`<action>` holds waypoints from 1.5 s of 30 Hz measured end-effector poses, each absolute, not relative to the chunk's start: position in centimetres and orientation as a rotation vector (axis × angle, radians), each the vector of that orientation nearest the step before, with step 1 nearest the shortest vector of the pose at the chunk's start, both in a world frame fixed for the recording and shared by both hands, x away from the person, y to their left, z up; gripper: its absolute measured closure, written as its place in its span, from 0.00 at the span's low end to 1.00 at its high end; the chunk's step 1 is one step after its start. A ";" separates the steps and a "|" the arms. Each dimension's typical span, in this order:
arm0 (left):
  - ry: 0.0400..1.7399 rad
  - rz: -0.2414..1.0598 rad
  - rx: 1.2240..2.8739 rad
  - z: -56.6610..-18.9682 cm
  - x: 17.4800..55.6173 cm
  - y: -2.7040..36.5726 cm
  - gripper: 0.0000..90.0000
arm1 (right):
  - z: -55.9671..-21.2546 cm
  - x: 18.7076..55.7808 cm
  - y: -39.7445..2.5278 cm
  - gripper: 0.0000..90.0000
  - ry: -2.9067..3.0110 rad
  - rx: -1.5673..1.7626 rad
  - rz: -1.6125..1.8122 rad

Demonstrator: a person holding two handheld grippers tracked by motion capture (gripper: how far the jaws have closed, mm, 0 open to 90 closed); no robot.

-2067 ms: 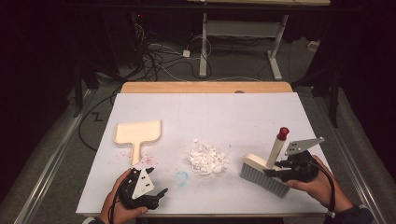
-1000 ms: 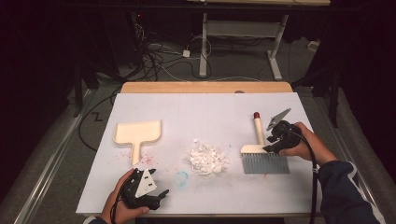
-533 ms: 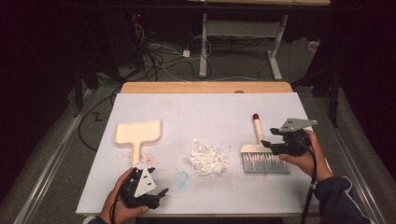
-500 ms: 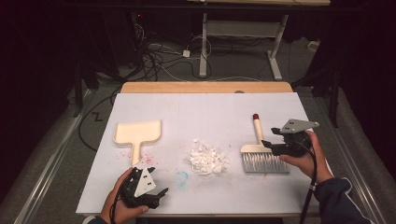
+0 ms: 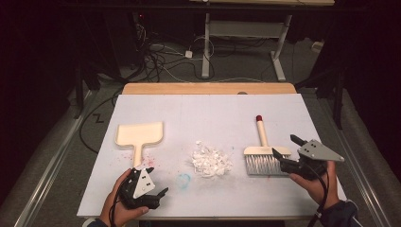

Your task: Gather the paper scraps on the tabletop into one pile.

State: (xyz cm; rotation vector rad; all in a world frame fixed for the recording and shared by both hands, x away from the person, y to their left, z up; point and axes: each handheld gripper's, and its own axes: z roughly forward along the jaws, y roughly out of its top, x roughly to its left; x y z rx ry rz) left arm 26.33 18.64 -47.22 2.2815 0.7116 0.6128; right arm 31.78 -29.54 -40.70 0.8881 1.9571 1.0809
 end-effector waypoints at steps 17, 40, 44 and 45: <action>0.705 0.671 2.286 -47.2 26.1 18.3 0.20 | -45.0 28.0 -31.2 0.23 2.003 0.885 1.022; 0.688 0.669 2.308 -47.4 25.8 18.2 0.20 | -44.0 27.4 -30.6 0.22 1.959 0.843 1.054; 0.688 0.667 2.311 -47.4 25.8 18.2 0.20 | -43.9 27.3 -30.6 0.22 1.954 0.842 1.054; 0.688 0.667 2.311 -47.4 25.8 18.2 0.20 | -43.9 27.4 -30.6 0.22 1.956 0.839 1.056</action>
